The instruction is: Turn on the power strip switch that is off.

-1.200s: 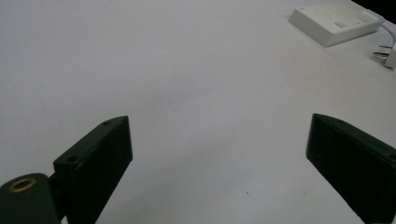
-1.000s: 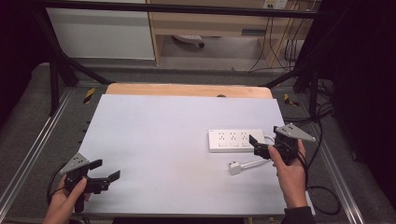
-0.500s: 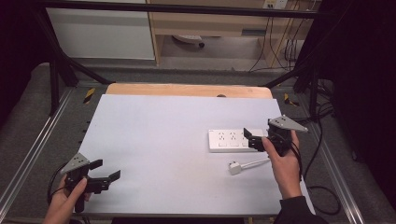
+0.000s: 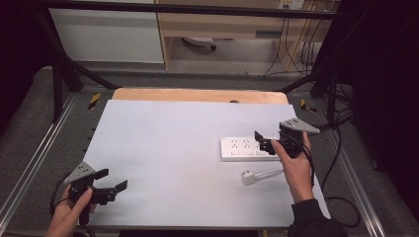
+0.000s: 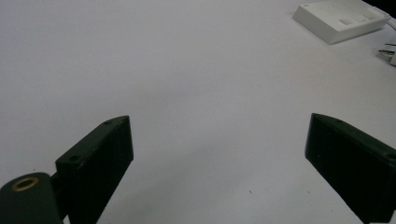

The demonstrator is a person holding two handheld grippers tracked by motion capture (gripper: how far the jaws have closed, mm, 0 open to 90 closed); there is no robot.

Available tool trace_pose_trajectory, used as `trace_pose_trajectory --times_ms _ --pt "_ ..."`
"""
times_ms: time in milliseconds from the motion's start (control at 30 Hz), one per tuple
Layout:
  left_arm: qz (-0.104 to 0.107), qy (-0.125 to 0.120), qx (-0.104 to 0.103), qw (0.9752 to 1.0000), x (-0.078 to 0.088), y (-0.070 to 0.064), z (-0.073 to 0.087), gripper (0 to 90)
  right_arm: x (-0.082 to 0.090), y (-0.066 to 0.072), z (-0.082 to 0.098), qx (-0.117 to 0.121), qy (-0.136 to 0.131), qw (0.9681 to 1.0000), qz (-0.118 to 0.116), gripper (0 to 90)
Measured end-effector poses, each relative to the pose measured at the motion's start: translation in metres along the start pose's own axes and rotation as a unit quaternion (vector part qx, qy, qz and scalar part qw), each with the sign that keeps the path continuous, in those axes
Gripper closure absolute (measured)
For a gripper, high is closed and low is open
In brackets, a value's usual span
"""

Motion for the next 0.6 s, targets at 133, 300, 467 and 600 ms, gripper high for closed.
trace_pose_trajectory --times_ms 133,300,467,600 --pt "0.000 0.000 0.001 1.0000 0.000 0.000 0.000 7.9 -0.008 -0.001 0.001 -0.004 0.004 1.0000 -0.001 3.6" --pt "0.000 0.000 -0.001 1.0000 0.000 0.000 0.000 7.9 -0.014 -0.002 0.002 -0.007 0.009 0.9999 -0.002 4.5" --pt "0.000 0.001 -0.001 1.0000 0.000 0.000 0.000 7.9 -0.023 -0.003 0.005 -0.004 0.020 0.9998 0.003 4.6" --pt "-0.001 0.002 0.000 1.0000 0.000 0.001 0.000 7.9 -0.028 -0.004 0.007 -0.011 0.024 0.9997 0.001 5.8"
Point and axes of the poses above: each handheld gripper's, and its own axes: x roughly backward along the jaws, z roughly out of its underside, y roughly to its left, the point moved 7 cm from there along -x, roughly forward along the jaws, and after that the axes turned 5 degrees about y, right-handed, at the moved point
